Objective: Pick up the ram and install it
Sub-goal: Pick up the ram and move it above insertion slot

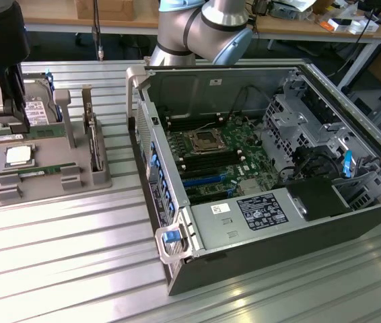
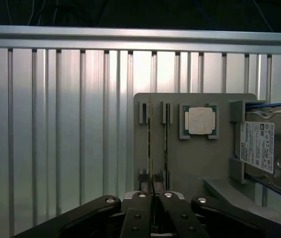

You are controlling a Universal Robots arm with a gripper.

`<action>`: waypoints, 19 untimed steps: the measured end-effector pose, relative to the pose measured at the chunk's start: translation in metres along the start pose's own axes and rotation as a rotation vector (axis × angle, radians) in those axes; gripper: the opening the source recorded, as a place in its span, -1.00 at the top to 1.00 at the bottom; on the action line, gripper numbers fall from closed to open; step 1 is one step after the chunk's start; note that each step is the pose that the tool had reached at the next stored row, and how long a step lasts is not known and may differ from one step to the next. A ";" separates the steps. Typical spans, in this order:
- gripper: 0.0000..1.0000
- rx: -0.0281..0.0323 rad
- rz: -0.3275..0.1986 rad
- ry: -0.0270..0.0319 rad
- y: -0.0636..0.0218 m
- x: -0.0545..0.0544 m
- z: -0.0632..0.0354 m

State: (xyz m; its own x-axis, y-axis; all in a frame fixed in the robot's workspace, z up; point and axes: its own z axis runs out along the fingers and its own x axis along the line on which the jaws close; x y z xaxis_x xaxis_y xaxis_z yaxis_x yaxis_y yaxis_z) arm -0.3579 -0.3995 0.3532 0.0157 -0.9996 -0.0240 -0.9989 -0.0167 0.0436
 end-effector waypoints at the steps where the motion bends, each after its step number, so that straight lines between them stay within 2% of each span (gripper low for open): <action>1: 0.76 0.0000 0.000 -0.0001 0.0000 0.000 -0.0008; 19: 0.76 0.0000 0.000 0.0000 0.0010 -0.001 -0.0271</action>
State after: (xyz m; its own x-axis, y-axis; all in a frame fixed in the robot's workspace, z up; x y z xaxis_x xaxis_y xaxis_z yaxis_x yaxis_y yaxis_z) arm -0.3577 -0.3995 0.3803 0.0157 -0.9996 -0.0240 -0.9989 -0.0167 0.0436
